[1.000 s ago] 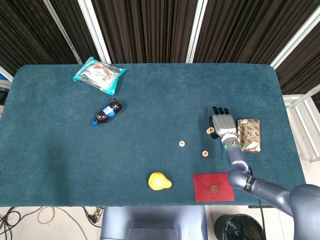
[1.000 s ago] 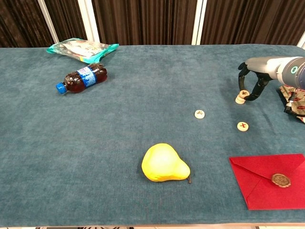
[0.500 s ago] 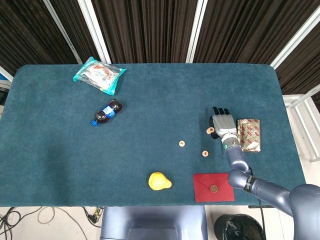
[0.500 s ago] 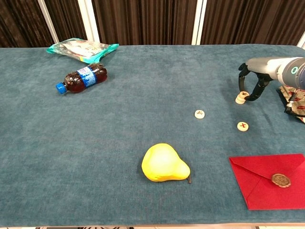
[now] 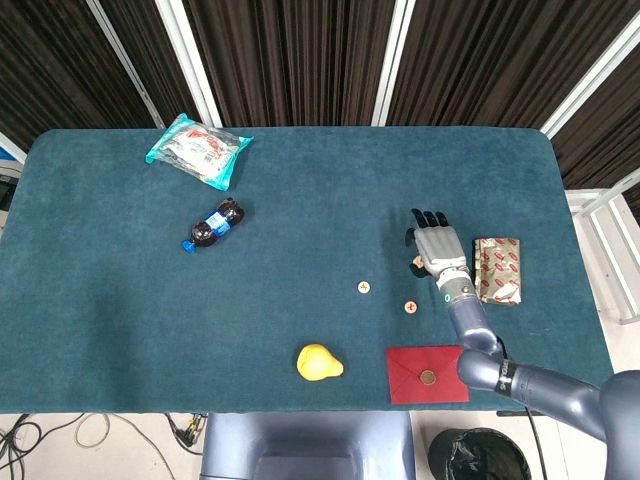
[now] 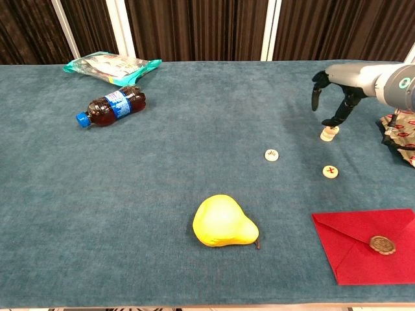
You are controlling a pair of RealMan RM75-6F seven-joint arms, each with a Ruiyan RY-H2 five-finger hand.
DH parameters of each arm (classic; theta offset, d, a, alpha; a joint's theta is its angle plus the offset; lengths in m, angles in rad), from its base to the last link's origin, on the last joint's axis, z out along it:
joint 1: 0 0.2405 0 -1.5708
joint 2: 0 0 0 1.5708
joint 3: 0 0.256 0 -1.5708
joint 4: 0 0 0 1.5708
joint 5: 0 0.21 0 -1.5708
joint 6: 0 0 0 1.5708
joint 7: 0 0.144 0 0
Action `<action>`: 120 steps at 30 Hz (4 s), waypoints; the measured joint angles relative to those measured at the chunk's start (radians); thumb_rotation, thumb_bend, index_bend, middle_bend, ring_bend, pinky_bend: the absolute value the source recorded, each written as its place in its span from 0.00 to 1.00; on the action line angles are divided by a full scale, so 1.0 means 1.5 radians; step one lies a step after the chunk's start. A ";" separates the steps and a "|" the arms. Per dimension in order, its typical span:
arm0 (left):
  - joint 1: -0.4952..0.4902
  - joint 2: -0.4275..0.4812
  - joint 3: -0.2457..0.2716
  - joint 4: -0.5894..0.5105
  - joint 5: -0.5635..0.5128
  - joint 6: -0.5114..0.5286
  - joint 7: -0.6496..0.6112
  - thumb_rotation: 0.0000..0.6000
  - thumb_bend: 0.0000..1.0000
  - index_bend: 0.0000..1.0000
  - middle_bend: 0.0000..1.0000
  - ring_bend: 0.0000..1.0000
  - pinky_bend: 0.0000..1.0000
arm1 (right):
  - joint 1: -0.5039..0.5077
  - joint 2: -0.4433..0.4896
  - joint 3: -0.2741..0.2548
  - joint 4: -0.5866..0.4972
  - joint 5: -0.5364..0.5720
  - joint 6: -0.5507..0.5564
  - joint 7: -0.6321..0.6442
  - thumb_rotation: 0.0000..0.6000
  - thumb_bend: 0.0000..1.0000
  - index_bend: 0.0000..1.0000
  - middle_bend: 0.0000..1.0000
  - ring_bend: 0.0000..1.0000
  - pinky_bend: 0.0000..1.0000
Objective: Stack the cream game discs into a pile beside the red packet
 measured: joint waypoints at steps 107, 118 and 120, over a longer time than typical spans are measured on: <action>-0.001 0.002 -0.002 -0.002 -0.002 -0.001 -0.005 1.00 0.63 0.05 0.00 0.00 0.00 | -0.007 -0.027 0.005 0.075 0.021 -0.037 0.008 1.00 0.41 0.54 0.00 0.00 0.00; -0.001 0.002 -0.003 -0.002 -0.003 -0.002 -0.006 1.00 0.63 0.05 0.00 0.00 0.00 | -0.005 -0.033 -0.006 0.097 0.040 -0.052 0.000 1.00 0.41 0.54 0.00 0.00 0.00; -0.001 0.002 -0.002 -0.001 -0.004 -0.002 -0.005 1.00 0.63 0.05 0.00 0.00 0.00 | -0.005 -0.034 -0.006 0.102 0.040 -0.050 0.002 1.00 0.41 0.54 0.00 0.00 0.00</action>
